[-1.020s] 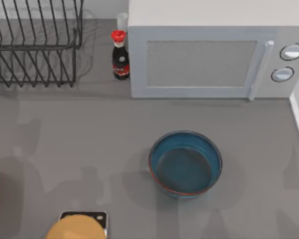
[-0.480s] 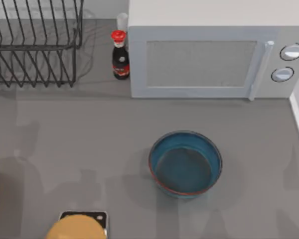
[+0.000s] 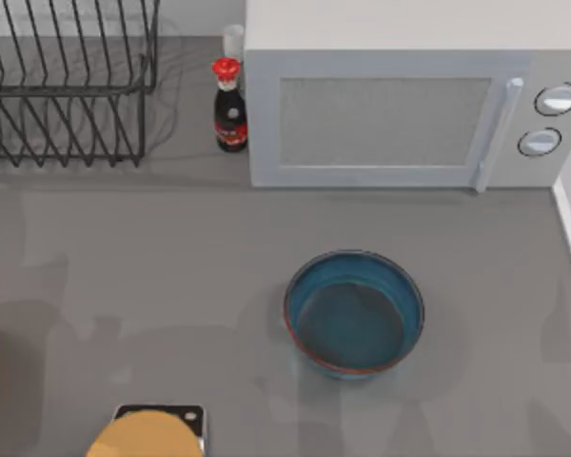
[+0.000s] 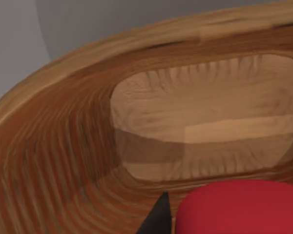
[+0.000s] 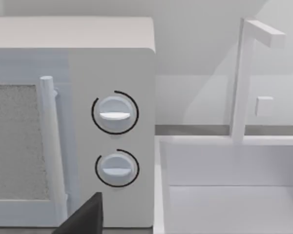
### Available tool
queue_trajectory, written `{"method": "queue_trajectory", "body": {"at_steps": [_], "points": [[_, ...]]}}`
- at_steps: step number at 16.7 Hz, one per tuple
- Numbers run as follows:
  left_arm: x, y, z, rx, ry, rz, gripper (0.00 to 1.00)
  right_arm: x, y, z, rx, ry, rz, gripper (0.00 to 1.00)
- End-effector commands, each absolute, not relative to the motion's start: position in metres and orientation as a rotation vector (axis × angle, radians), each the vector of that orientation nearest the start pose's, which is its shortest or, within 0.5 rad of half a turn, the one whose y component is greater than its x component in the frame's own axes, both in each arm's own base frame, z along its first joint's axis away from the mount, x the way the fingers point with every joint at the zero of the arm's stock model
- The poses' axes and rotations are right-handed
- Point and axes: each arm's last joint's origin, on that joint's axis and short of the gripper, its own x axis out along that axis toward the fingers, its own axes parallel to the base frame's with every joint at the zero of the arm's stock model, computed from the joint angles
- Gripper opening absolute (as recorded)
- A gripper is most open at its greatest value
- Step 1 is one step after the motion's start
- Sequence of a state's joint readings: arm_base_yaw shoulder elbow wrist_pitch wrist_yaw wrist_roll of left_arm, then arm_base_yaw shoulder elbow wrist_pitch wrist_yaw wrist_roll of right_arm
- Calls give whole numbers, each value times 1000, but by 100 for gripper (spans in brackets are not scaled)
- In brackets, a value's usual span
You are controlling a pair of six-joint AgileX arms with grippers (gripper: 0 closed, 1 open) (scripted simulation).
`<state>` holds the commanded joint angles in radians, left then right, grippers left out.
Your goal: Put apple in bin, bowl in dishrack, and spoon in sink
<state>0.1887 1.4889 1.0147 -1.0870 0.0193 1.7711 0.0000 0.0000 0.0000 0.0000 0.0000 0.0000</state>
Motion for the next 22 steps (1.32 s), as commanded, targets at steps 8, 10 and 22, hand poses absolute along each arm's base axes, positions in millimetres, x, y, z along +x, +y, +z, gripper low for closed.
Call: {"method": "queue_trajectory", "body": {"at_steps": [8,10,22], "points": [[246,48,205,1212,1181,-1218,30,106,-1,160,0,0,0,100],[246,48,205,1212,1181,-1218,45,106,-1,160,0,0,0,100],[246,48,205,1212,1181,-1218,100,106,-1,160,0,0,0,100]]}}
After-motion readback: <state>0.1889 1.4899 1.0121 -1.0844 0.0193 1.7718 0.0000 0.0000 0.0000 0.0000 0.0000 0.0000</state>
